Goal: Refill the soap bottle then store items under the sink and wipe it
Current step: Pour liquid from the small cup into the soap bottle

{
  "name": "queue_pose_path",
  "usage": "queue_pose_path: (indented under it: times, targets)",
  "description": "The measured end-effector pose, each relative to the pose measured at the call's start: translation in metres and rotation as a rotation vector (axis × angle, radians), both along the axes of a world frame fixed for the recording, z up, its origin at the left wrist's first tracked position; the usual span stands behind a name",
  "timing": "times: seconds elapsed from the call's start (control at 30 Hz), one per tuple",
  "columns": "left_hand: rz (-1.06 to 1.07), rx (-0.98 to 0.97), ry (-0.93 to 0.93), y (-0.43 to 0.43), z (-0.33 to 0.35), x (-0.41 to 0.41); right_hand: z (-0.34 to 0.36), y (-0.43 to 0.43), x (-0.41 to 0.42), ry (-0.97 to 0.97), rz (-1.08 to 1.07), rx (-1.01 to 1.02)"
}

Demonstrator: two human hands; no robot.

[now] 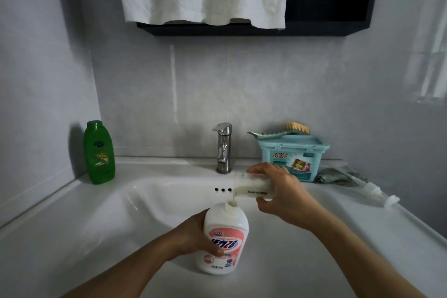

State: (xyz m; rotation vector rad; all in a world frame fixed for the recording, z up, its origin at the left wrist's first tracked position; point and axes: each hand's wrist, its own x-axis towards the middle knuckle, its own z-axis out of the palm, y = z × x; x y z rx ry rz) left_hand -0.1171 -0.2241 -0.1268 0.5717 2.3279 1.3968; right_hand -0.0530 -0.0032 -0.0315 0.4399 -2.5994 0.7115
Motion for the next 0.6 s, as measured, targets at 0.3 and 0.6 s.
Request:
queue_pose_path:
  times: [0.3,0.6]
  targets:
    - [0.005,-0.002,-0.008,0.0004,0.0003,-0.0005,0.0009,0.0002,0.0009,-0.006,0.013,-0.011]
    - [0.016,-0.009,-0.003,0.0006,0.0002,0.0004,0.002,0.0001,0.0025,-0.01,0.023,-0.028]
